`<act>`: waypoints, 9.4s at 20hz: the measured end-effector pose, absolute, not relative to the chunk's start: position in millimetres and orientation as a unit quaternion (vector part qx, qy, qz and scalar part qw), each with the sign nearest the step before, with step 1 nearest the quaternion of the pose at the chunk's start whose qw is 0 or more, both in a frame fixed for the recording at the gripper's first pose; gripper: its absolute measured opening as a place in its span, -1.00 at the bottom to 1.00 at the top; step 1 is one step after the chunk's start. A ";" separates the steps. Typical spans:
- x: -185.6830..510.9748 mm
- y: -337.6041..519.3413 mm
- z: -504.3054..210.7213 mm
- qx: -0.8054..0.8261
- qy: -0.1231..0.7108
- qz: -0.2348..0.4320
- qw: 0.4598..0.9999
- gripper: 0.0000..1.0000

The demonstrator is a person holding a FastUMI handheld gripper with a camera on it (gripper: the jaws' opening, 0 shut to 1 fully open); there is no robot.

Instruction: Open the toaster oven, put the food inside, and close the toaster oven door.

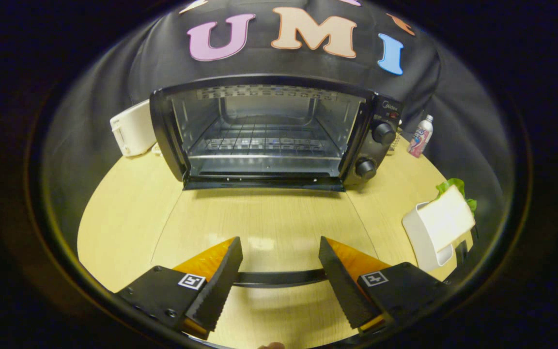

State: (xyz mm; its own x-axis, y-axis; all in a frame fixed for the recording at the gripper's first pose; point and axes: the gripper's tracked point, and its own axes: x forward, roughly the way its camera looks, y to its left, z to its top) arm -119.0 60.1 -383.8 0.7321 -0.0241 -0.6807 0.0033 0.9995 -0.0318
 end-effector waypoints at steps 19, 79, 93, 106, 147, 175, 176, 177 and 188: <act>-84.0 -181.8 -296.0 0.026 0.310 -0.244 0.919 1.00; -83.8 -128.6 -230.0 0.531 0.099 -0.149 0.828 -0.54; -40.4 4.8 -278.2 0.614 0.154 -0.094 0.768 -0.54; 26.7 53.6 -317.0 0.626 0.191 -0.081 0.752 -0.54; -111.0 57.9 -330.1 0.288 0.338 -0.029 0.896 0.99; -170.5 57.4 -431.6 0.020 0.462 0.006 0.887 1.00; -169.5 56.8 -426.9 0.017 0.456 0.007 0.890 1.00; -169.0 57.0 -422.3 0.015 0.450 0.008 0.893 1.00; -122.9 59.7 -337.5 0.070 0.338 0.015 0.938 0.99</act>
